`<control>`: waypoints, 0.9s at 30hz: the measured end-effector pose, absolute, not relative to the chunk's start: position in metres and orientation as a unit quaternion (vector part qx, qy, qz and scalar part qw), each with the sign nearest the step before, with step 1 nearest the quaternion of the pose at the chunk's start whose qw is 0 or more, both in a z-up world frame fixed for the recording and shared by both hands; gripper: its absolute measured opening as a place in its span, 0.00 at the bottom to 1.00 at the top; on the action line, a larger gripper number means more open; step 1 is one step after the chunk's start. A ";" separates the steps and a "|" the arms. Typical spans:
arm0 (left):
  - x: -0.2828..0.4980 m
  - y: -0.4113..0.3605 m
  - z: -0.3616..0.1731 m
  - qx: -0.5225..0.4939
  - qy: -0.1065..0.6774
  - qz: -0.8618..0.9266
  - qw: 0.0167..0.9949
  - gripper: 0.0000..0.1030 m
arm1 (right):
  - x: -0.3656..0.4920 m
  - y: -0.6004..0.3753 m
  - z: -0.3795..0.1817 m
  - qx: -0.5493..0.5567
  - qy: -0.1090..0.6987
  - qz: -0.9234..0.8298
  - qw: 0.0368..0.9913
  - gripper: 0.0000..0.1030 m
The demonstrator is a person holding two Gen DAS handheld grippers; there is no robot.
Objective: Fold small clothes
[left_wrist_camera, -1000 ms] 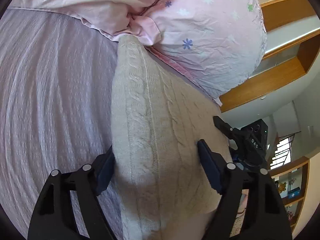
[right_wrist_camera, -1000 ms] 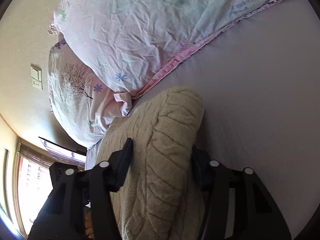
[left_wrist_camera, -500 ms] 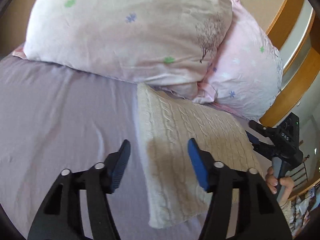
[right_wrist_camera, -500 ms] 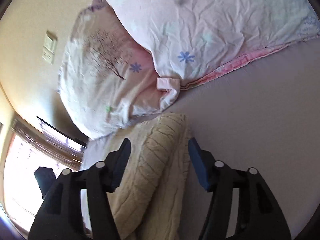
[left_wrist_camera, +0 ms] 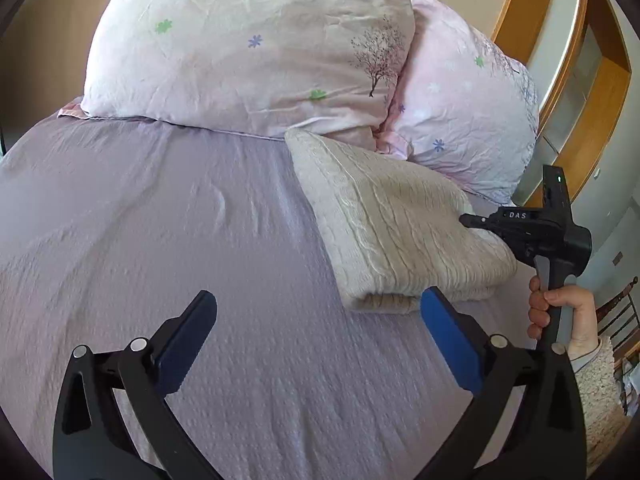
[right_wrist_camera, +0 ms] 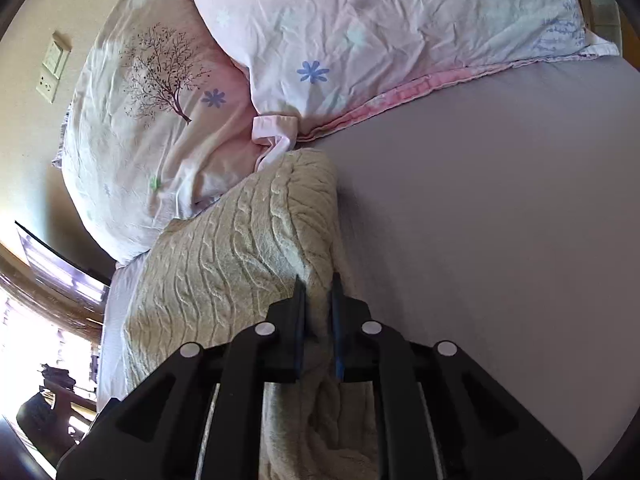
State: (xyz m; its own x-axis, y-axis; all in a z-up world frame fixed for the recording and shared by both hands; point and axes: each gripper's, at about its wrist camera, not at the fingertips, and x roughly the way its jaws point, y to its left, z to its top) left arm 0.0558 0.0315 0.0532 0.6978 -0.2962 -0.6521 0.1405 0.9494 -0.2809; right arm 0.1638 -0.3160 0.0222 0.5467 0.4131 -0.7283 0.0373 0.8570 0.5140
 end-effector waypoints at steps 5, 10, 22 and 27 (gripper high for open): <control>0.061 0.004 0.033 -0.053 0.415 -0.085 0.904 0.99 | 0.120 -0.311 0.054 0.177 0.414 0.047 0.892 0.71; 0.063 -0.009 0.020 -0.043 0.430 -0.090 0.897 0.99 | 0.063 -0.310 0.060 0.134 0.404 0.072 0.902 0.98; 0.068 -0.032 0.013 0.028 0.443 -0.066 0.894 0.99 | 0.048 -0.237 0.011 0.004 0.477 0.096 0.873 0.98; 0.071 -0.035 0.011 0.048 0.447 -0.065 0.891 0.99 | 0.047 -0.226 0.007 -0.026 0.479 0.083 0.874 0.98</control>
